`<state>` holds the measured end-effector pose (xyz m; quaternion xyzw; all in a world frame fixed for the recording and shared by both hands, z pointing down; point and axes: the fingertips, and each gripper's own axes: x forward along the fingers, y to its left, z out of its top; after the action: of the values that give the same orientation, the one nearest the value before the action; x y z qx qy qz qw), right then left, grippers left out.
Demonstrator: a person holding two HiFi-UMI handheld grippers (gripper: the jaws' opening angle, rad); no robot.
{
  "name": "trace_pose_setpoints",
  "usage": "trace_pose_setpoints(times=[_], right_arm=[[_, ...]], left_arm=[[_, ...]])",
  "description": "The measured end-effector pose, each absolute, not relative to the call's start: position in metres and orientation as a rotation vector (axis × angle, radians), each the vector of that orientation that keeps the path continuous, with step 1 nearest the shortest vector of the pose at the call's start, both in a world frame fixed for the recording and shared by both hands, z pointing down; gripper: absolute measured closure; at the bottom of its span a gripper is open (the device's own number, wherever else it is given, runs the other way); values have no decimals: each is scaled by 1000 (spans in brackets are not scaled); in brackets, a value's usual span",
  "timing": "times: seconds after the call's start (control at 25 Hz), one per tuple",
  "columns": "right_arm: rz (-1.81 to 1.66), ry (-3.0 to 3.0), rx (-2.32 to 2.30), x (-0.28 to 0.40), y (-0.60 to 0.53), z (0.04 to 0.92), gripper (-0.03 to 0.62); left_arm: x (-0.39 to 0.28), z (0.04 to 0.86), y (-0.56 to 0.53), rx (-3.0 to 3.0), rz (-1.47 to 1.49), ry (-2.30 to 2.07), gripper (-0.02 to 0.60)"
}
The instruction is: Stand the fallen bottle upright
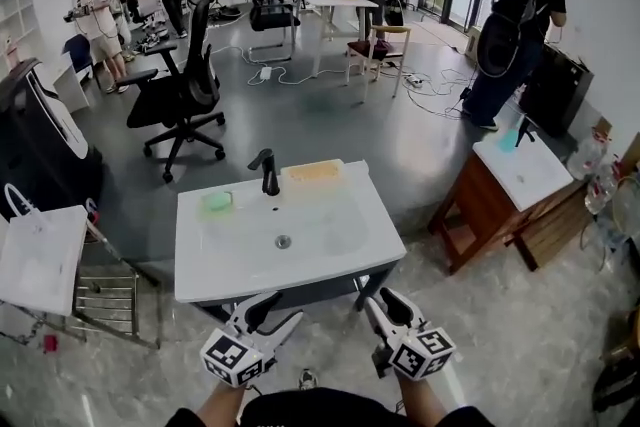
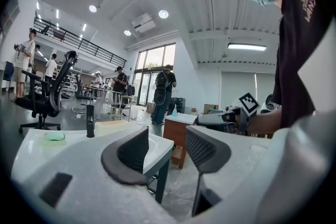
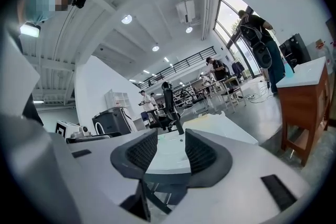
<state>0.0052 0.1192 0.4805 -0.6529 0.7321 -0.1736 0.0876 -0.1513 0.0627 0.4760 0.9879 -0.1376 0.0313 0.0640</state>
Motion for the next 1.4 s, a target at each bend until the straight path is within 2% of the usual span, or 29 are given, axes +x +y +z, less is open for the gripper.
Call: trace_pose_setpoints(times=[0.52,1.4], right_arm=[[-606,2108,-1987,31,71,499,447],[-718,2387,-1710,182,-59,514,450]], left_arm=[[-115,493,17,2956,118,-316,371],[10,493,-73,2865,94,-799,371]])
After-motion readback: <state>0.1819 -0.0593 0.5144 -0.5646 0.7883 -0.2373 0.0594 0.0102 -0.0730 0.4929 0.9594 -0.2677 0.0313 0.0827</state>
